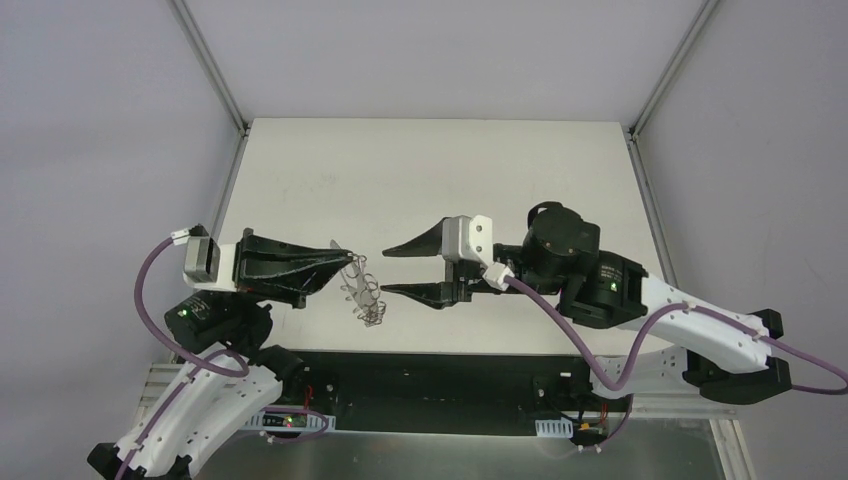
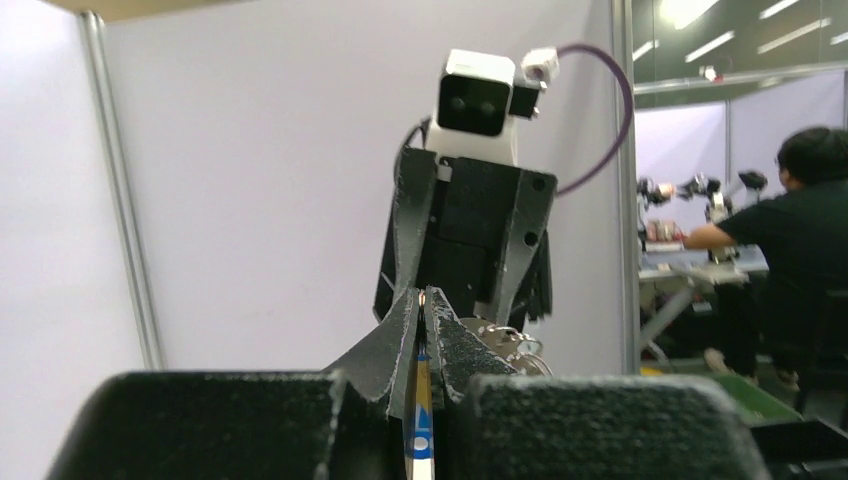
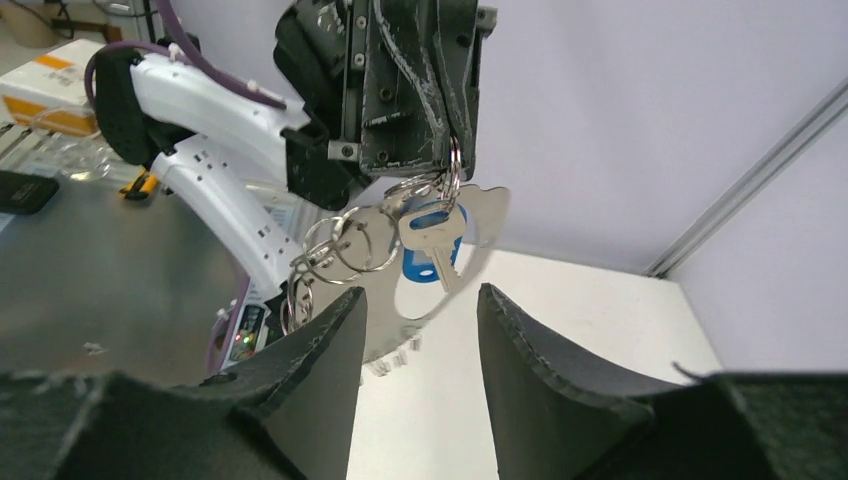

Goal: Put the keys on the keyring

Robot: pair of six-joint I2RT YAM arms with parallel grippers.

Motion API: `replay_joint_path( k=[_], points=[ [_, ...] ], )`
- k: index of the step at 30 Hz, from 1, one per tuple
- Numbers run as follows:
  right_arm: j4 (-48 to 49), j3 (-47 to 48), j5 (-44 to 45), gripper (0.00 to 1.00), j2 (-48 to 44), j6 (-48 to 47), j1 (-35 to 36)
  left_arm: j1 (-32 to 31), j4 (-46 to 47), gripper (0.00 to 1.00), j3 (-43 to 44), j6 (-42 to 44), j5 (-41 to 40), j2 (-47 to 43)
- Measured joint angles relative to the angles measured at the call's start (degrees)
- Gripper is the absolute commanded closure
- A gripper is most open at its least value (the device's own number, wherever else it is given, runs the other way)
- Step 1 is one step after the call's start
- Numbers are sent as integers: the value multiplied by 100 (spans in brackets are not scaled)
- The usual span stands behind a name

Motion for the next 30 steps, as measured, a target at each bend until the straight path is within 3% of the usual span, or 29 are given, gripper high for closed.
replay_joint_path(
  k=[11,30],
  points=[
    [529,28,275,56,-55,-142,35,0,1648,100,-264,-376,-763,658],
    [719,529,162,66,289,90,42,0,1956,100,-264,-769,-529,682]
  ],
)
